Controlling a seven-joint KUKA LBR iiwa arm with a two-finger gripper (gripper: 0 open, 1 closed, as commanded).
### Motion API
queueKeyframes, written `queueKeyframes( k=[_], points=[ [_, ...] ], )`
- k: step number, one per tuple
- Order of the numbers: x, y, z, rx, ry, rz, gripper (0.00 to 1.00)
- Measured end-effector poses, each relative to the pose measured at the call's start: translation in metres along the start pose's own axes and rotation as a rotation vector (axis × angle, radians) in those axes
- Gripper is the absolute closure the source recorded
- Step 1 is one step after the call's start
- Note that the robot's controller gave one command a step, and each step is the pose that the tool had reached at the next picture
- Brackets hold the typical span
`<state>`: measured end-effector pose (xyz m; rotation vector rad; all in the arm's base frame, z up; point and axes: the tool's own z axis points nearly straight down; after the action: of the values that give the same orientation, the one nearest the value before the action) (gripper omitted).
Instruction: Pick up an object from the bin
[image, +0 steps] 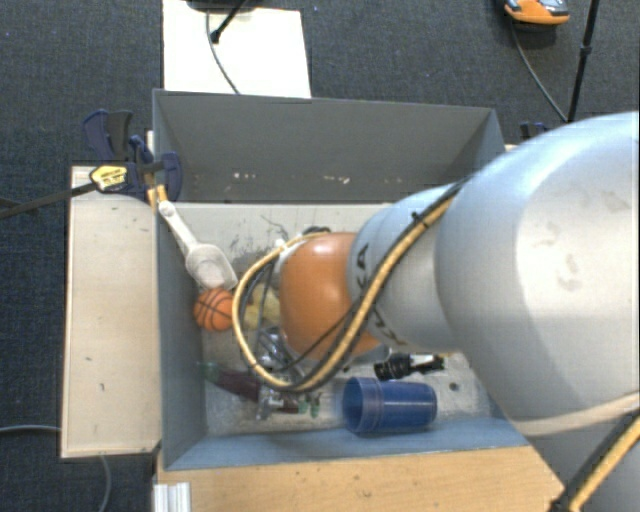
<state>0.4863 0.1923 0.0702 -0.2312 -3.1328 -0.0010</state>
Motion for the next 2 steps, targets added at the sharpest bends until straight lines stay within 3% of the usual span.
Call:
queueKeyframes(
  k=[2],
  points=[
    [0.0016,-0.0008,-0.0043,0.002,0.004,0.002,1.00]
  ],
)
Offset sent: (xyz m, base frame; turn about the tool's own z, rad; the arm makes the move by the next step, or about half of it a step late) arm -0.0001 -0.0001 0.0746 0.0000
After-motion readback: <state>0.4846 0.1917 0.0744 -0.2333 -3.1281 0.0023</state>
